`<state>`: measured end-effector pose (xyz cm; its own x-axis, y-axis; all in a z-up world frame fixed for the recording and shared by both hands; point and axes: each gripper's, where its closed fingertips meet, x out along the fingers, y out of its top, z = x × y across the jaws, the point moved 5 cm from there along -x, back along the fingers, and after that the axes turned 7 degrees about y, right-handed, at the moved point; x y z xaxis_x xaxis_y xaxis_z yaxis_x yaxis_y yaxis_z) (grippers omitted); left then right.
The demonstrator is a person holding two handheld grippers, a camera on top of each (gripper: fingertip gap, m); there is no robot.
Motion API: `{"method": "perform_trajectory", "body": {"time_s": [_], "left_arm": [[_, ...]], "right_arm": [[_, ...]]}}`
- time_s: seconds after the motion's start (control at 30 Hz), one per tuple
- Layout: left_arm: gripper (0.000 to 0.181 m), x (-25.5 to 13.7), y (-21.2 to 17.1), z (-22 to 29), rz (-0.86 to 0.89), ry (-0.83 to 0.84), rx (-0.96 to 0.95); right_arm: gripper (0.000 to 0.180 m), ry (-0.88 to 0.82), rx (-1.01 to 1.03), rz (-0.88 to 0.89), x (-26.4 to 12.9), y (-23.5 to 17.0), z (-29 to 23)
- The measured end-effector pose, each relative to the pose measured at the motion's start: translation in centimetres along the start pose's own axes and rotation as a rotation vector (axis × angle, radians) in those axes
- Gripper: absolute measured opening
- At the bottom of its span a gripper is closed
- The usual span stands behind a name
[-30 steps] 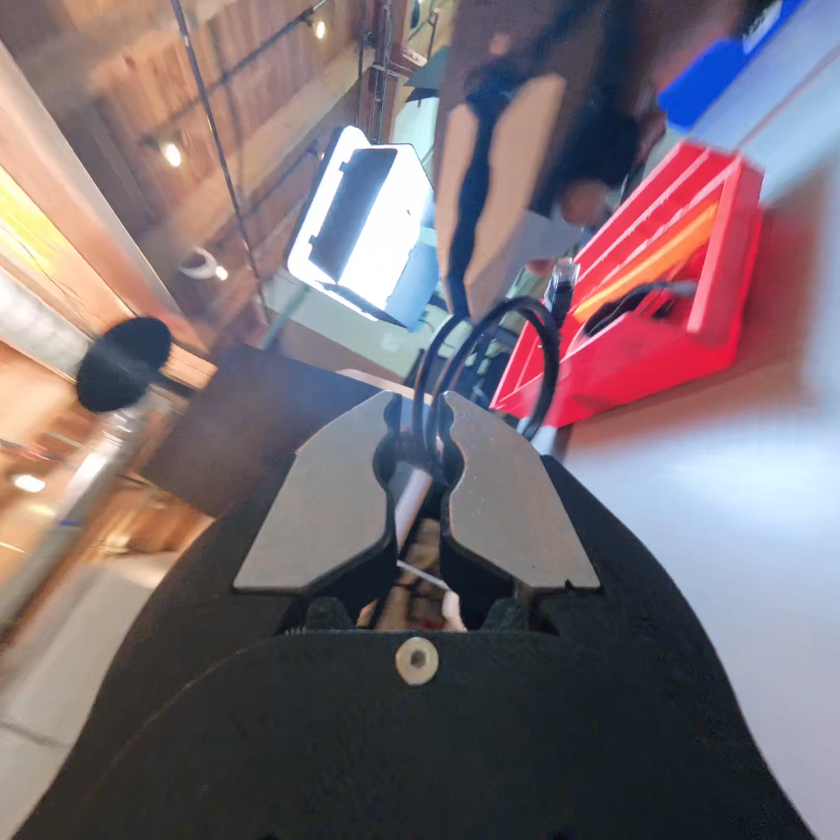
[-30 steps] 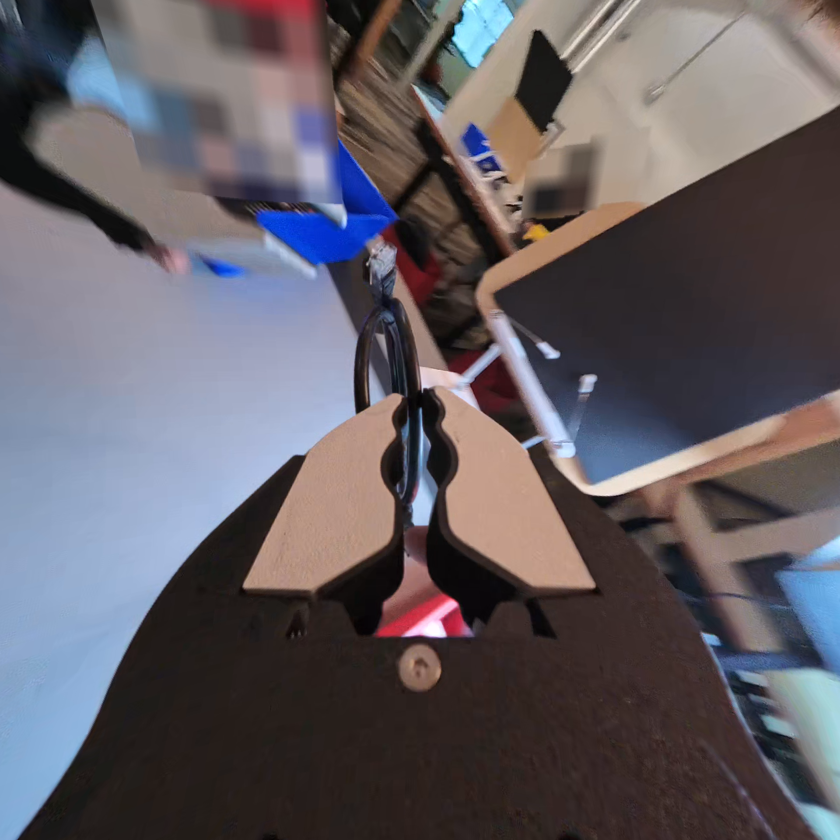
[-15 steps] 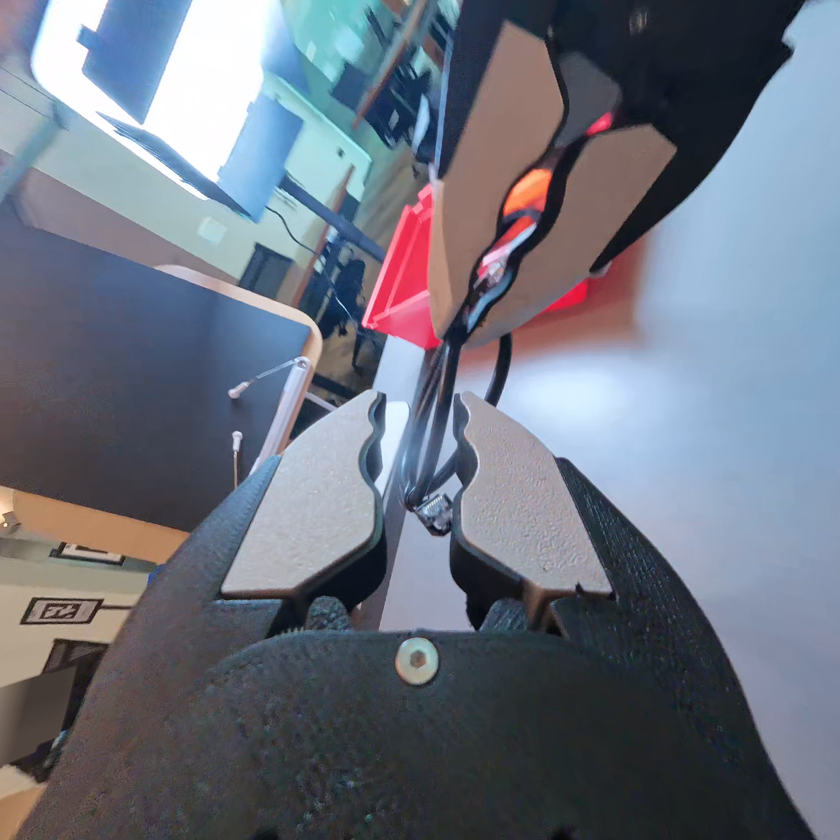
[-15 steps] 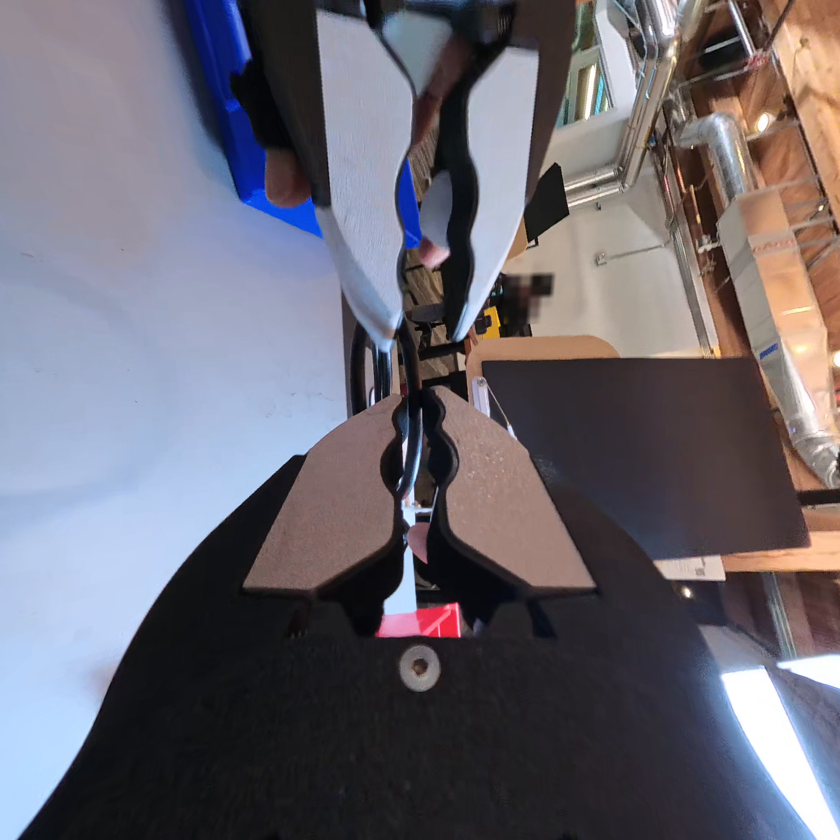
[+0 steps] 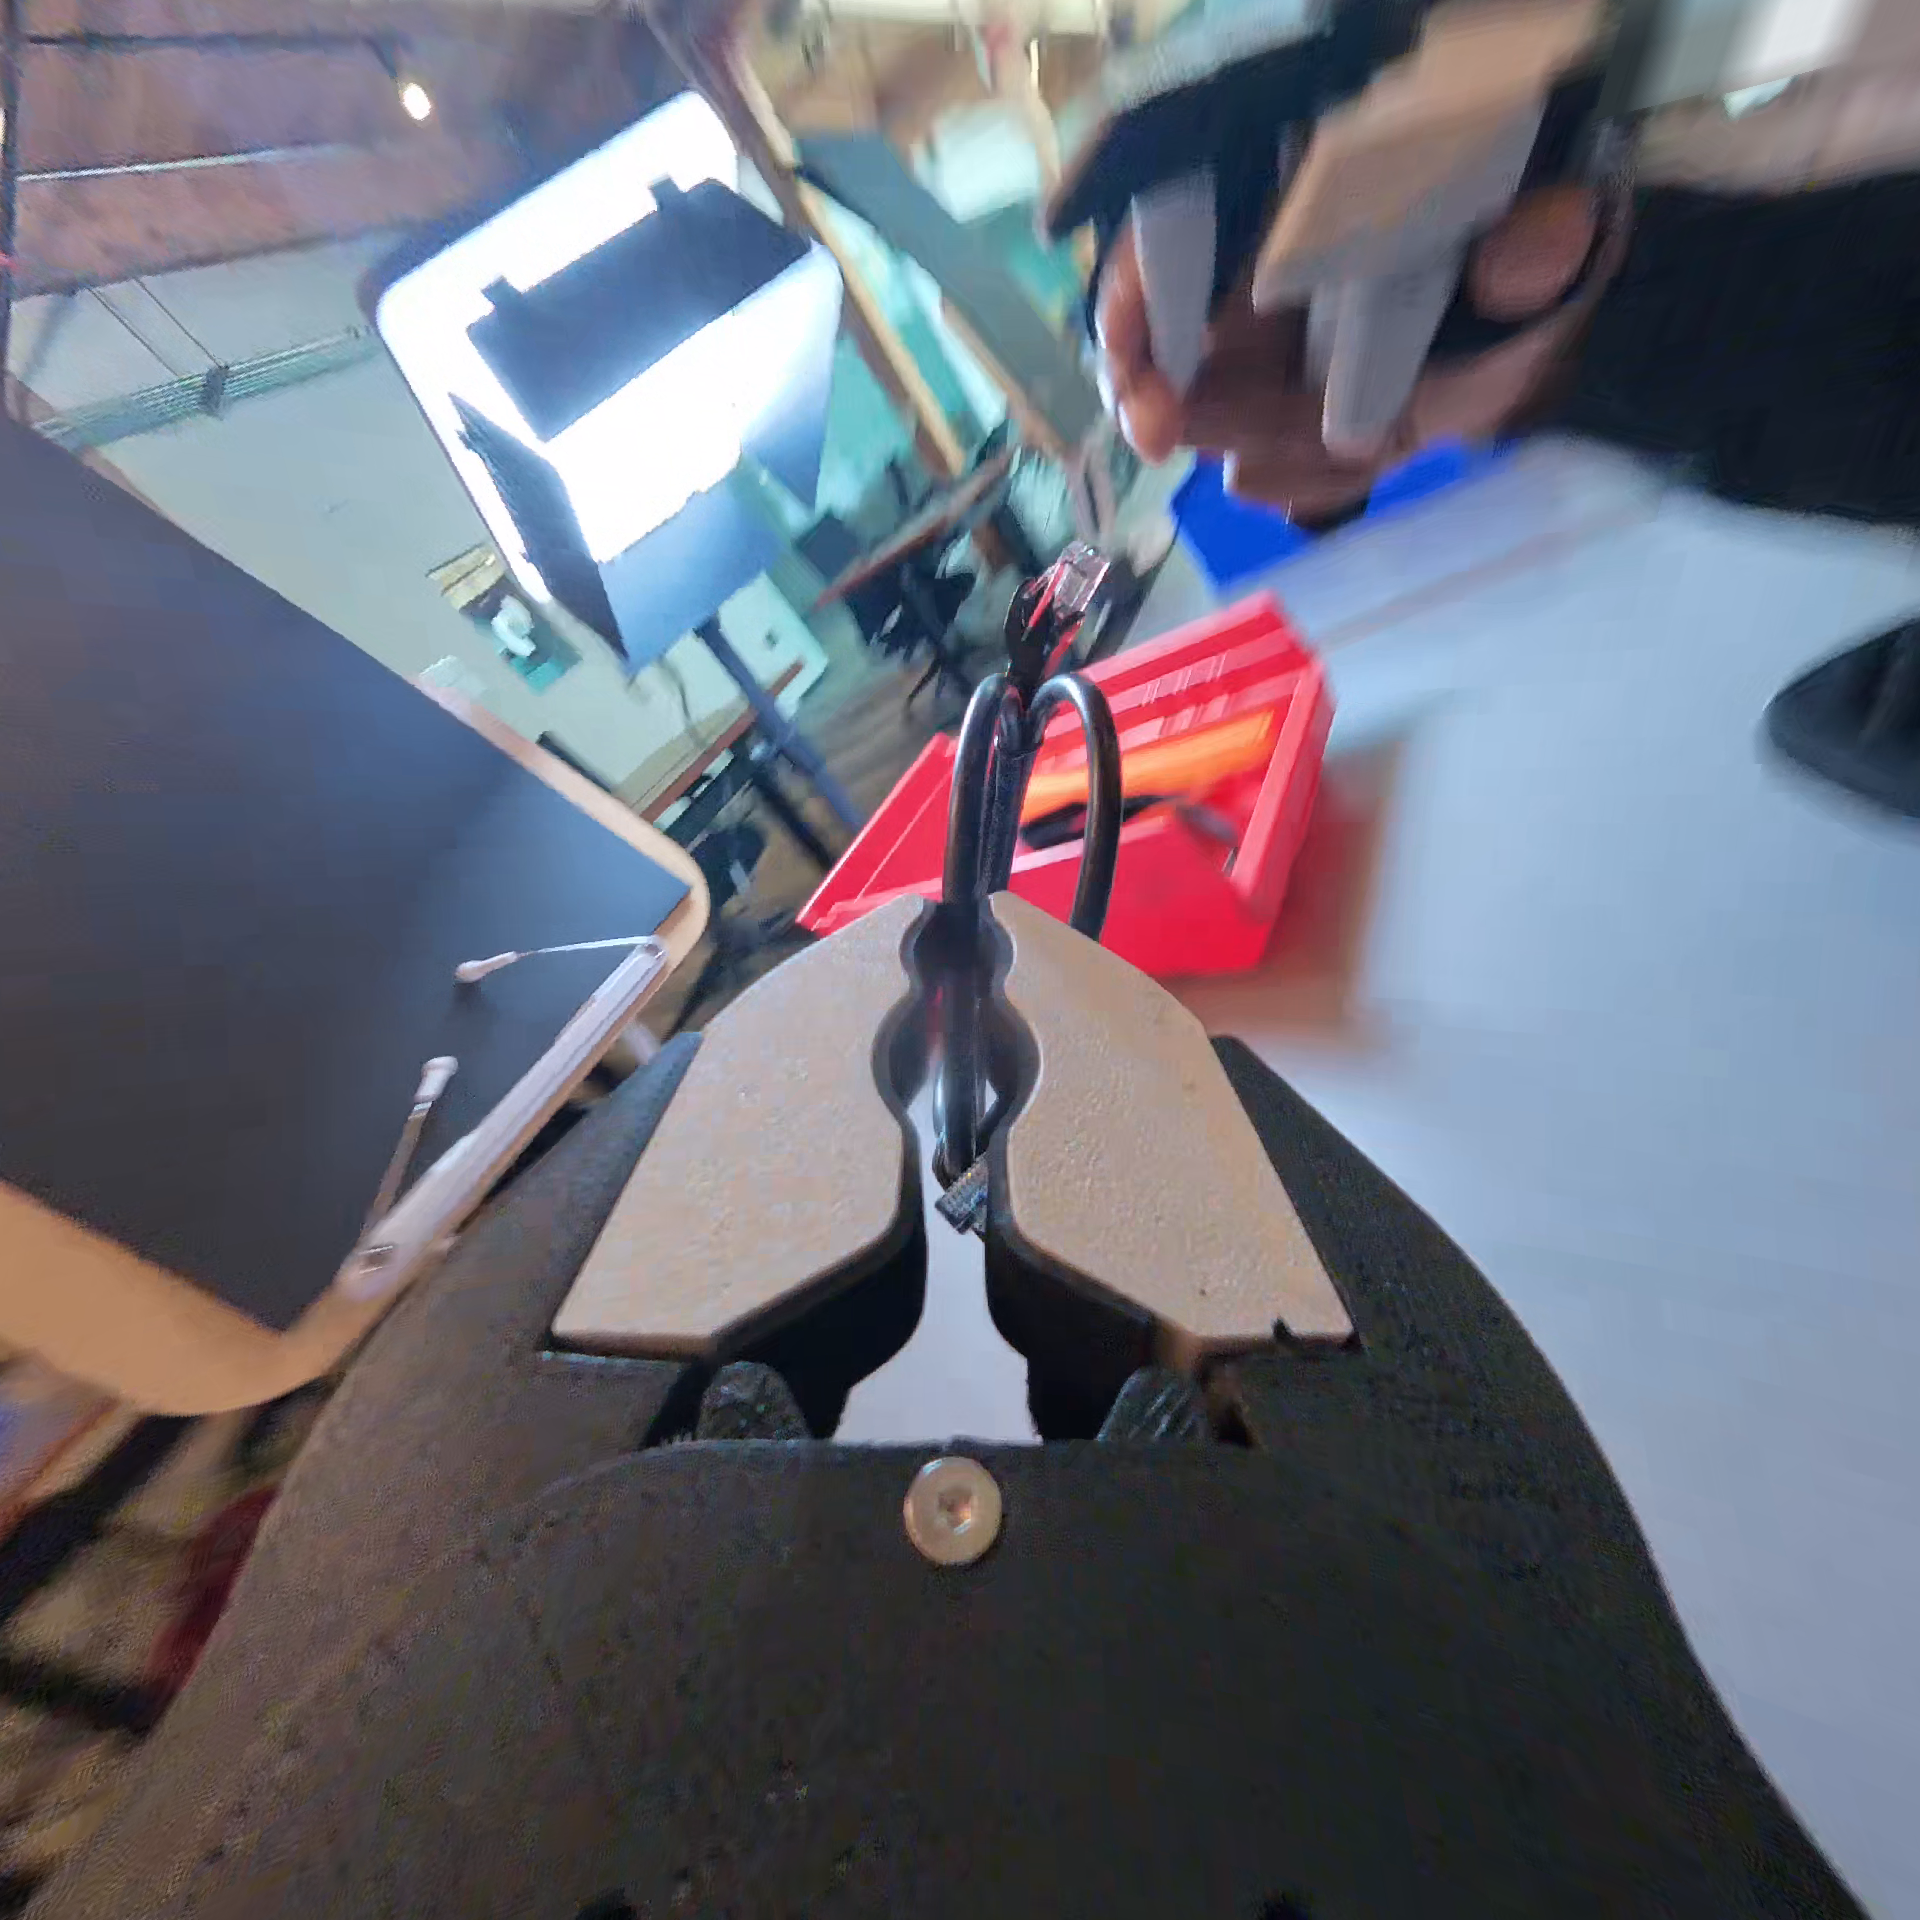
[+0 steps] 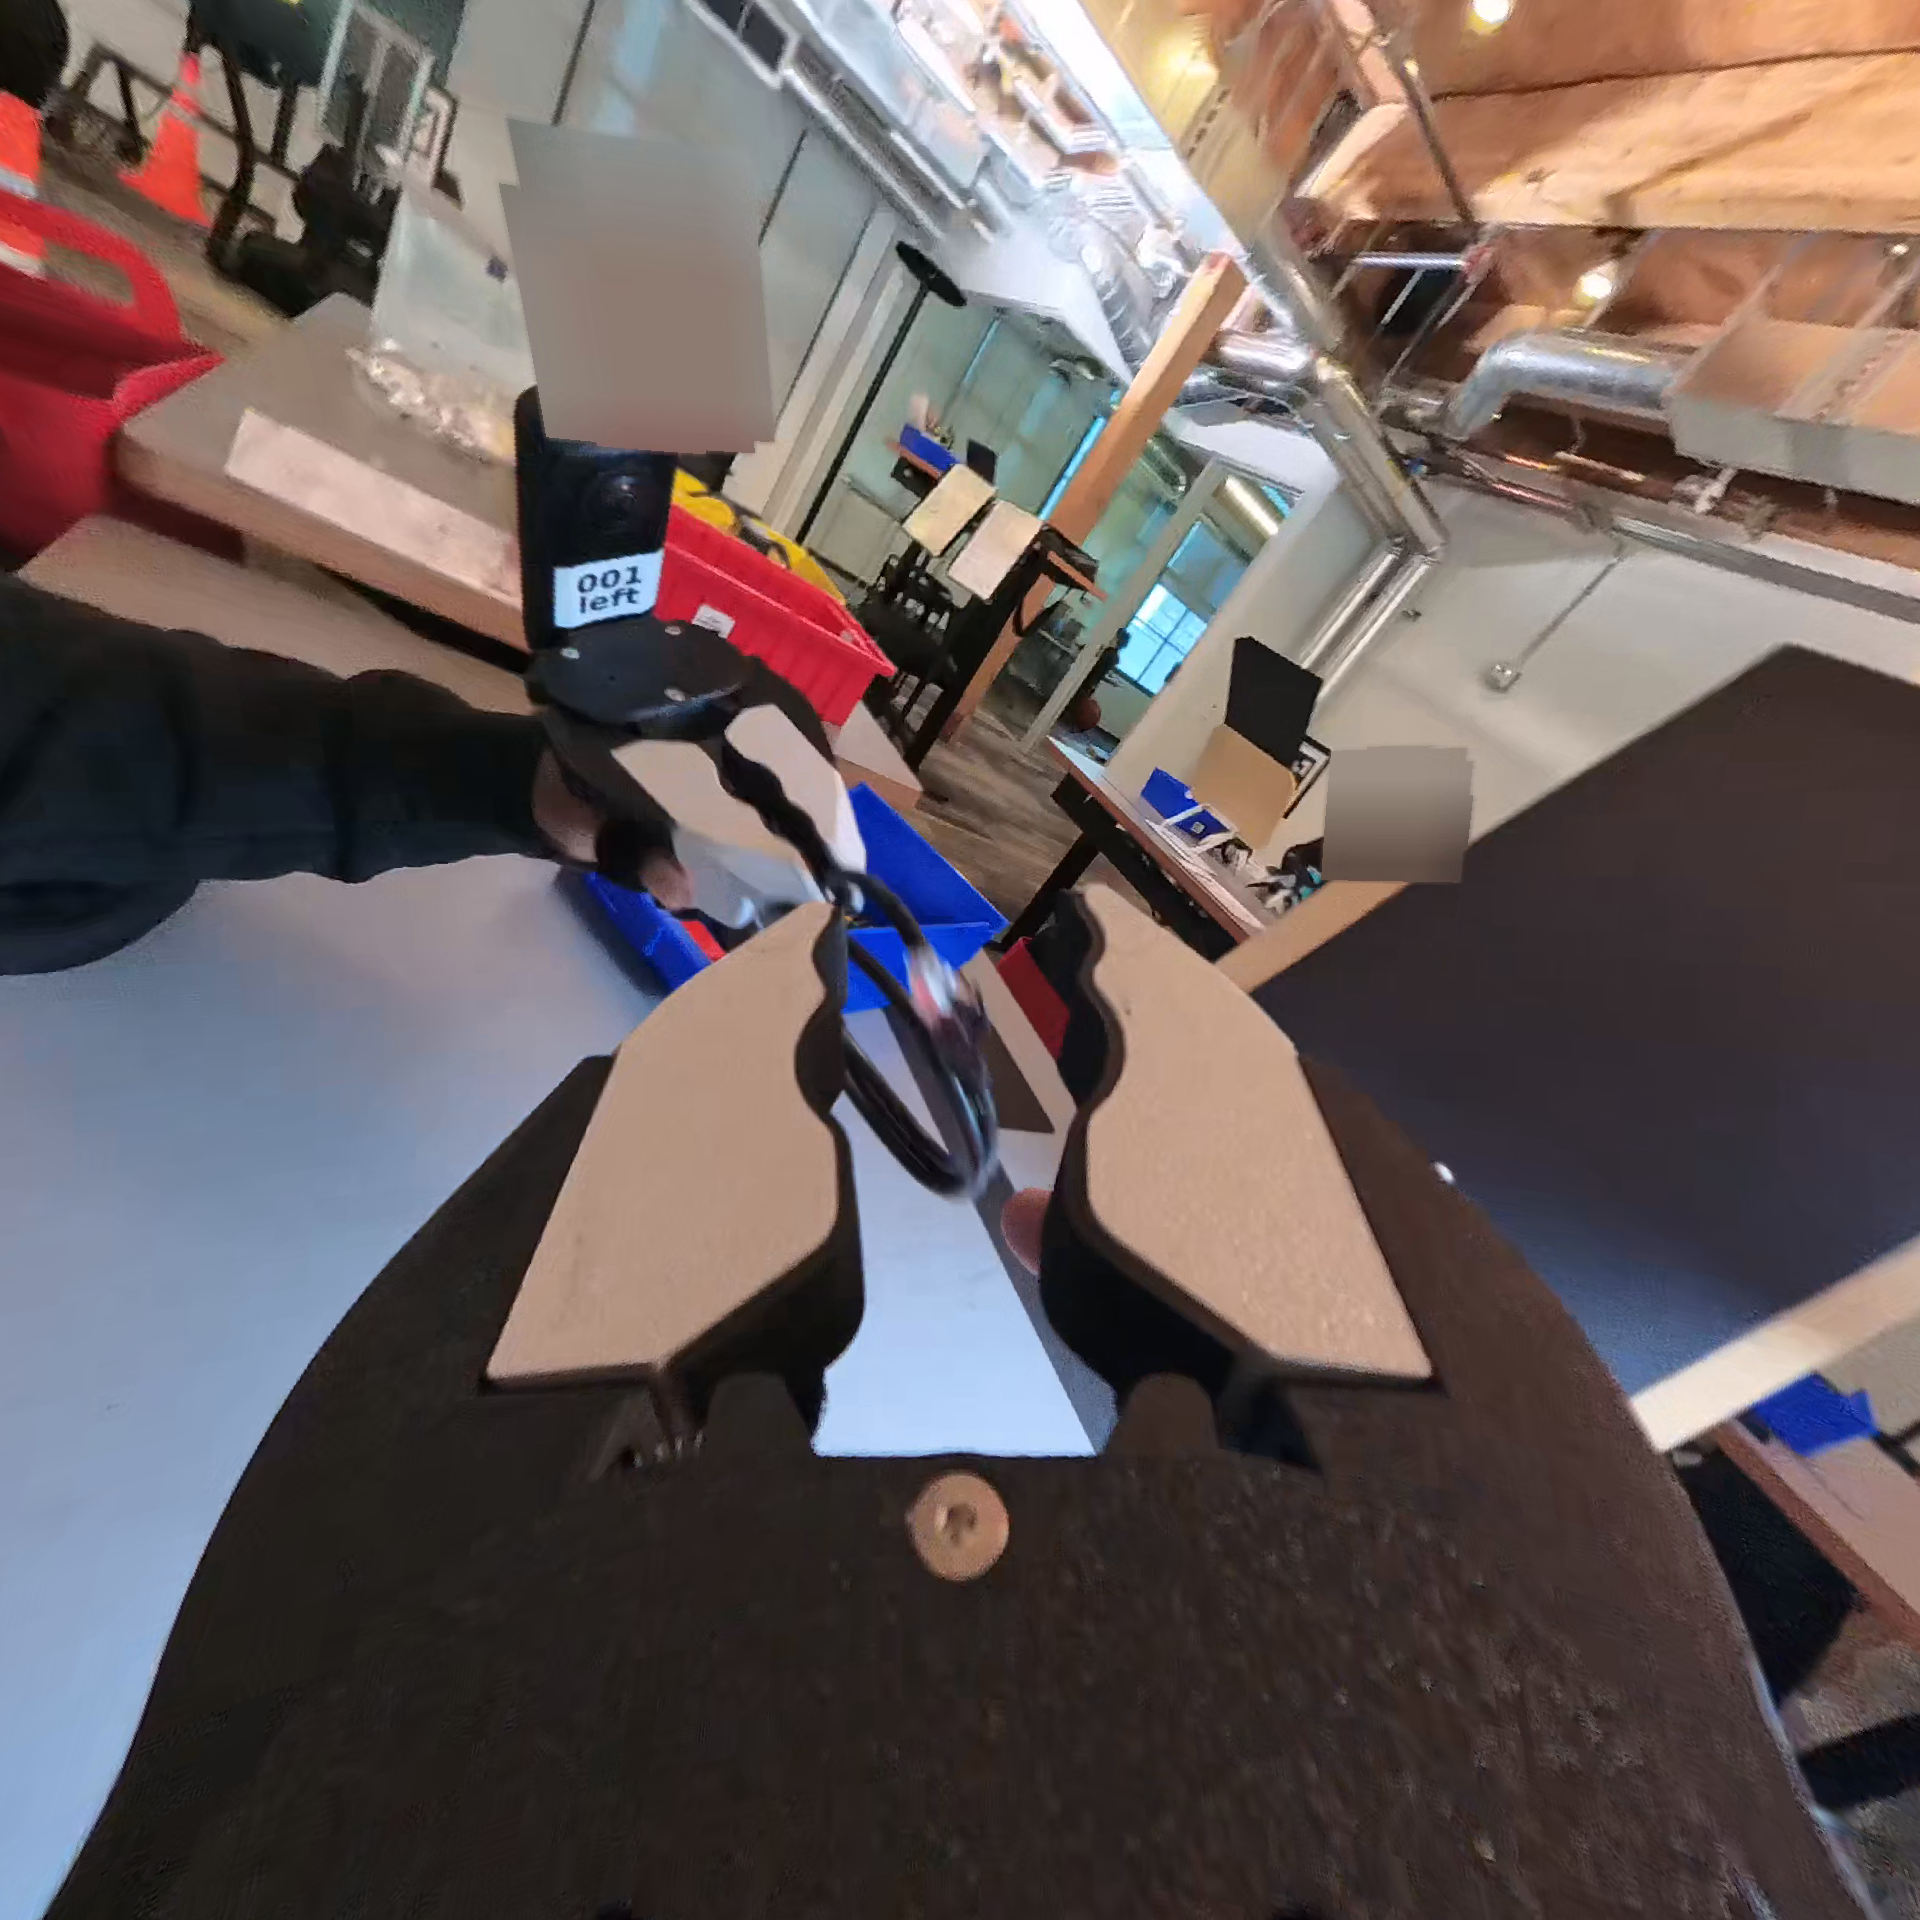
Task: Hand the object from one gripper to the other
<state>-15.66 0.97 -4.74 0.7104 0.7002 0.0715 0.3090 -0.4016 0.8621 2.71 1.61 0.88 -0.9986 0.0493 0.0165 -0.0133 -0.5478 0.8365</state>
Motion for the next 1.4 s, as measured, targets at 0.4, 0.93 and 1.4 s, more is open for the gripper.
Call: {"method": "perform_trajectory", "body": {"time_s": [0.4, 0.93, 1.4], "left_arm": [[0.006, -2.9, 2.3, -2.7, 0.534, -0.219, -0.669], [0.009, -1.2, -0.9, -3.7, 0.254, -0.001, -0.581], [0.013, -3.8, 1.0, -6.4, 0.116, 0.107, -0.443]], "right_arm": [[0.028, 0.059, 0.179, -0.009, 3.0, -3.6, -0.7], [0.012, -0.253, -0.225, -0.199, 4.1, -2.2, -0.8], [0.006, -0.343, -0.392, -0.373, 4.0, -4.6, 0.1]]}}
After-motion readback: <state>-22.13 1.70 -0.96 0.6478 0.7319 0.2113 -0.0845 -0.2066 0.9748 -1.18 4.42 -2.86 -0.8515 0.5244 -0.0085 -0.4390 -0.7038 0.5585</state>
